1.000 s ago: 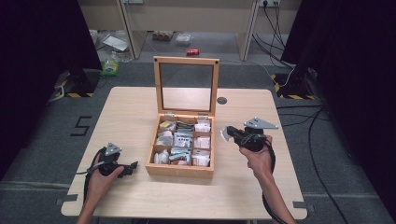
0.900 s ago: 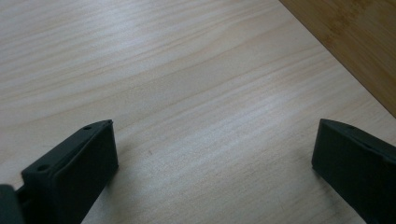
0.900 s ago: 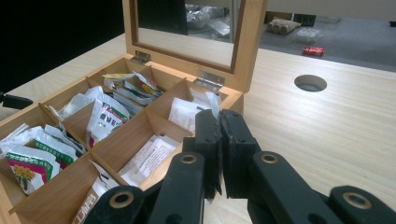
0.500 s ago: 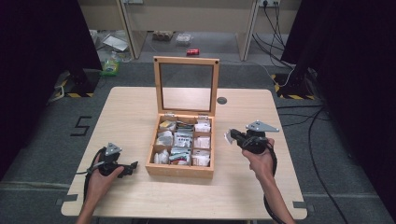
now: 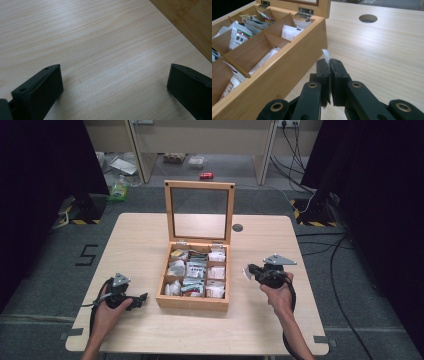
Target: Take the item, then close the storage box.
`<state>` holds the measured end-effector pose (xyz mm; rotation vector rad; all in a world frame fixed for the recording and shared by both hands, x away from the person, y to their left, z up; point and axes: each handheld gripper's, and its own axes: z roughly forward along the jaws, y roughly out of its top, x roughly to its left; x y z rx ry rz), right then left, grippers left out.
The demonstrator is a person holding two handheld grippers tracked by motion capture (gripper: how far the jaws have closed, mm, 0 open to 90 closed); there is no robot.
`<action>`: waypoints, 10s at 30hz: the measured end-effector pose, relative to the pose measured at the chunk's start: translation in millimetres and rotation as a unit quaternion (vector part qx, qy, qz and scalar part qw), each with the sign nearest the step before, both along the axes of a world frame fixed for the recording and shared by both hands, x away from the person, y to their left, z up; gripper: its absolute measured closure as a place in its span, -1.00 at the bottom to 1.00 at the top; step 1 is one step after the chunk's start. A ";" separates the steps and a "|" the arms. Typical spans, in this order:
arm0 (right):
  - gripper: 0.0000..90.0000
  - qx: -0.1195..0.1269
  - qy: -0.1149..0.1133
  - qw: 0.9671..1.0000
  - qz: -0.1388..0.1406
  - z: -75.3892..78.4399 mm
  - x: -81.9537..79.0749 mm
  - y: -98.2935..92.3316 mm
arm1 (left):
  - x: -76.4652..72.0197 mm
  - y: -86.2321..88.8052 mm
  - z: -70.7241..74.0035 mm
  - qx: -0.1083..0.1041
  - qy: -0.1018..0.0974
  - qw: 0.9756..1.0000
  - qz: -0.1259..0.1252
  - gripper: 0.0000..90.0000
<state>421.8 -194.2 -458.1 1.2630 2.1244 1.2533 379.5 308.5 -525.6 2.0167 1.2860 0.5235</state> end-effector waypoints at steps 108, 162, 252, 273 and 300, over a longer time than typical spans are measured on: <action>0.12 -0.004 0.010 1.000 -0.027 -3.3 20.0 -7.6 | 0.0 0.0 0.0 0.000 0.000 1.000 0.000 -1.00; -0.03 0.015 -0.010 1.000 -0.021 26.8 83.6 36.7 | 0.1 0.1 0.0 0.000 0.000 1.000 -0.001 -1.00; 0.31 0.037 -0.077 0.996 0.018 38.3 107.1 75.3 | -1.9 -0.2 -0.1 0.000 -0.001 1.000 -0.001 -1.00; 0.32 0.044 -0.069 0.997 0.011 43.5 86.7 71.2 | -3.2 -0.4 0.1 0.001 -0.001 1.000 -0.001 -1.00; 0.23 0.087 -0.057 0.994 0.045 38.7 62.8 59.7 | -3.3 -0.5 0.0 0.000 0.000 1.000 -0.001 -1.00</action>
